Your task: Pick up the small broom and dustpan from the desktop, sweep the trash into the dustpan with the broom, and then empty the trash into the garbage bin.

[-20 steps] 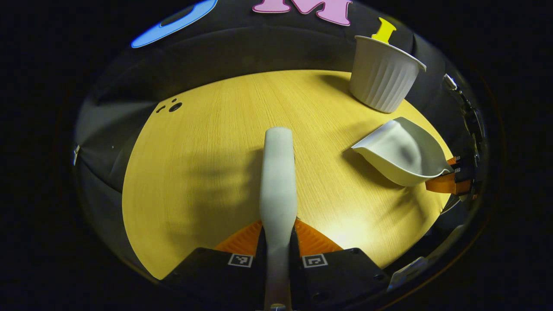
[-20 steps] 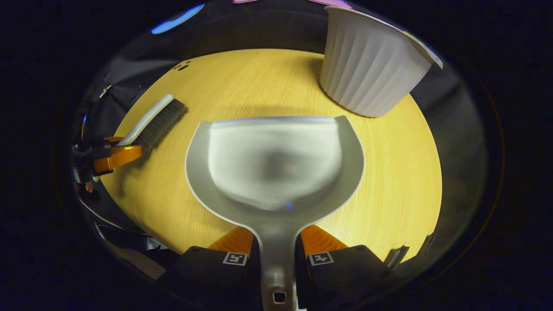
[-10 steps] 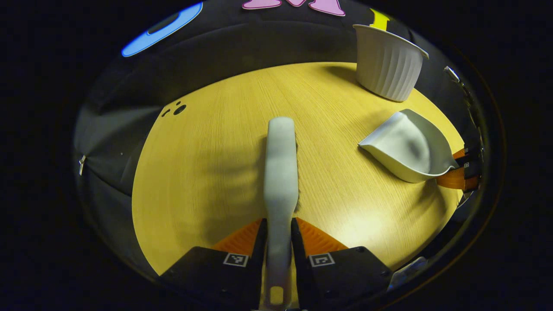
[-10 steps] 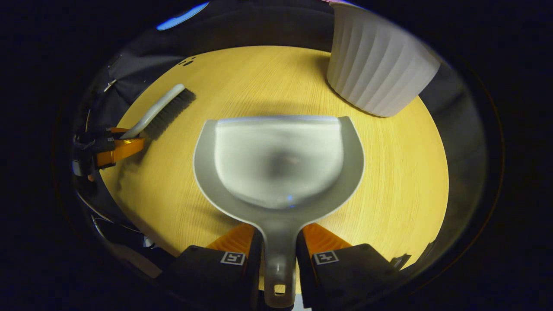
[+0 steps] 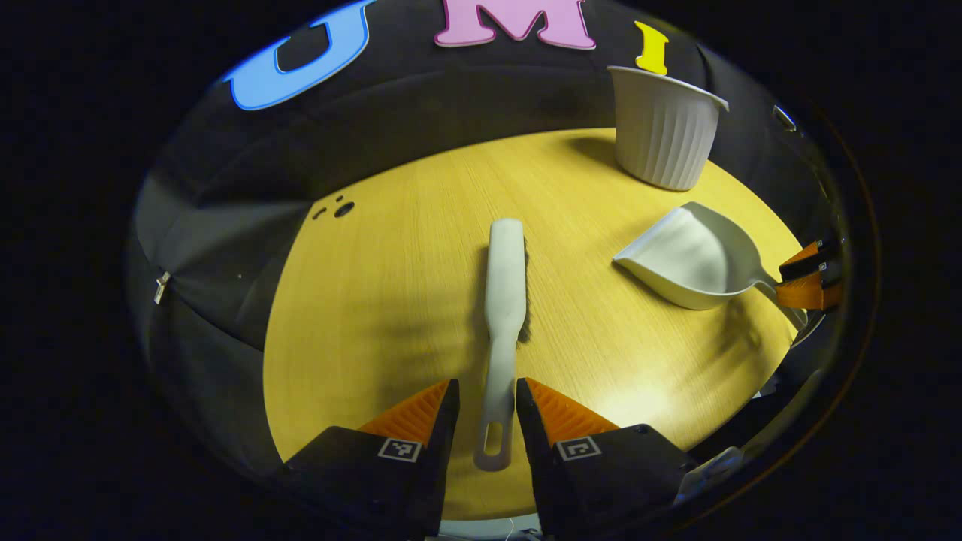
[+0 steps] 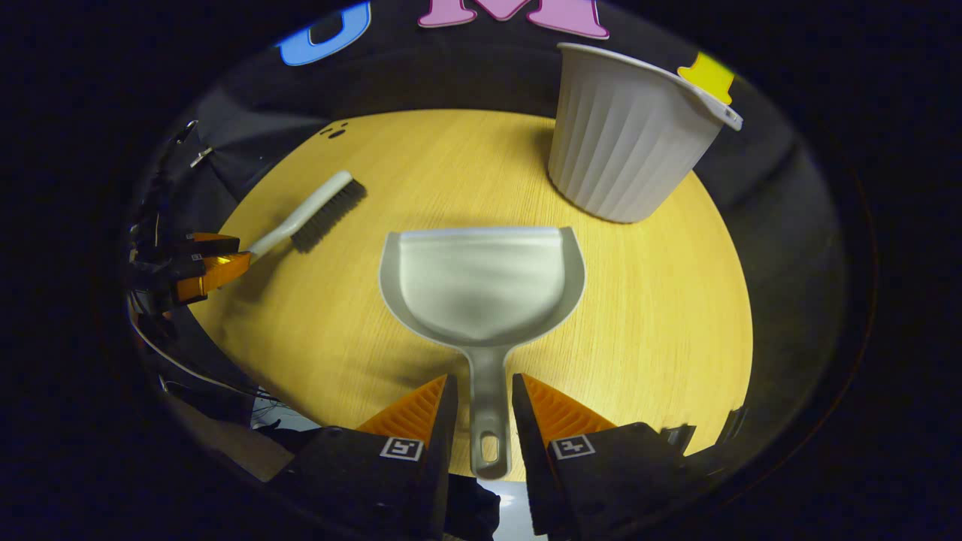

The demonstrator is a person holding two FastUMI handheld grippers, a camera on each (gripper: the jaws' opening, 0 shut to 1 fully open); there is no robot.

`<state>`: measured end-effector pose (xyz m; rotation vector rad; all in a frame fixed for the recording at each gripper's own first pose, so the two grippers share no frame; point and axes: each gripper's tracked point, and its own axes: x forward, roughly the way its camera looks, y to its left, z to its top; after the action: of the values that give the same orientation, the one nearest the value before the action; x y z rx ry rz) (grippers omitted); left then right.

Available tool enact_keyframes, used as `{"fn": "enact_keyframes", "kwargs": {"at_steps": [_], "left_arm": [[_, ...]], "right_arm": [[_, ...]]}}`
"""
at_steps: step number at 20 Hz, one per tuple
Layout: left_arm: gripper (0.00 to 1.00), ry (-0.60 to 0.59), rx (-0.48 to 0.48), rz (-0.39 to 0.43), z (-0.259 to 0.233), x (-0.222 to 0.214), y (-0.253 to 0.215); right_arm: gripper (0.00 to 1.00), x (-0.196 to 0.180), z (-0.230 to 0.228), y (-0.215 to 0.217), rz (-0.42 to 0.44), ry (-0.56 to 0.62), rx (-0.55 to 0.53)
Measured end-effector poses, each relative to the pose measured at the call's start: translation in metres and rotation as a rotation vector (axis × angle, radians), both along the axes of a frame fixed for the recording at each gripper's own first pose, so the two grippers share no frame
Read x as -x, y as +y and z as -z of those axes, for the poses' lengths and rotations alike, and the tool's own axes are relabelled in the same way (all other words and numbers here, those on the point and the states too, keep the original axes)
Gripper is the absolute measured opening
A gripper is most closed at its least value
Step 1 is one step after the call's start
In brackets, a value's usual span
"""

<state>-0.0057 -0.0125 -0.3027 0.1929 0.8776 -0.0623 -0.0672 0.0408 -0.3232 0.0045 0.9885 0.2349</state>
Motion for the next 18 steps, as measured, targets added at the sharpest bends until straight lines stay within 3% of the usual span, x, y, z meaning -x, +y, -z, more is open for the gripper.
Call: {"fn": "enact_keyframes", "kwargs": {"at_steps": [1,2,5,6,7,10,14,18], "left_arm": [[0.58,-0.047,0.023,0.003,-0.016,0.0,-0.004],[0.5,-0.094,0.053,0.008,-0.033,-0.003,-0.01],[0.5,-0.257,0.12,0.019,-0.102,-0.014,-0.018],[0.51,-0.315,0.145,0.023,-0.127,-0.018,-0.02],[0.5,-0.373,0.17,0.024,-0.148,-0.021,-0.023],[0.5,-0.522,0.228,0.045,-0.206,-0.024,-0.03],[0.5,-0.593,0.21,0.08,-0.24,-0.012,-0.035],[0.5,-0.597,0.197,0.049,-0.245,-0.006,-0.042]], "right_arm": [[0.47,-0.003,-0.018,0.003,0.006,-0.056,-0.01],[0.47,-0.006,-0.039,0.008,0.014,-0.116,-0.026],[0.47,-0.02,-0.105,0.021,0.057,-0.304,-0.079],[0.41,-0.022,-0.129,0.023,0.074,-0.361,-0.09],[0.46,-0.026,-0.15,0.022,0.093,-0.414,-0.094],[0.45,-0.029,-0.201,0.015,0.146,-0.552,-0.077],[0.43,-0.032,-0.235,0.002,0.156,-0.649,-0.043],[0.44,-0.042,-0.241,0.0,0.13,-0.671,-0.101]]}}
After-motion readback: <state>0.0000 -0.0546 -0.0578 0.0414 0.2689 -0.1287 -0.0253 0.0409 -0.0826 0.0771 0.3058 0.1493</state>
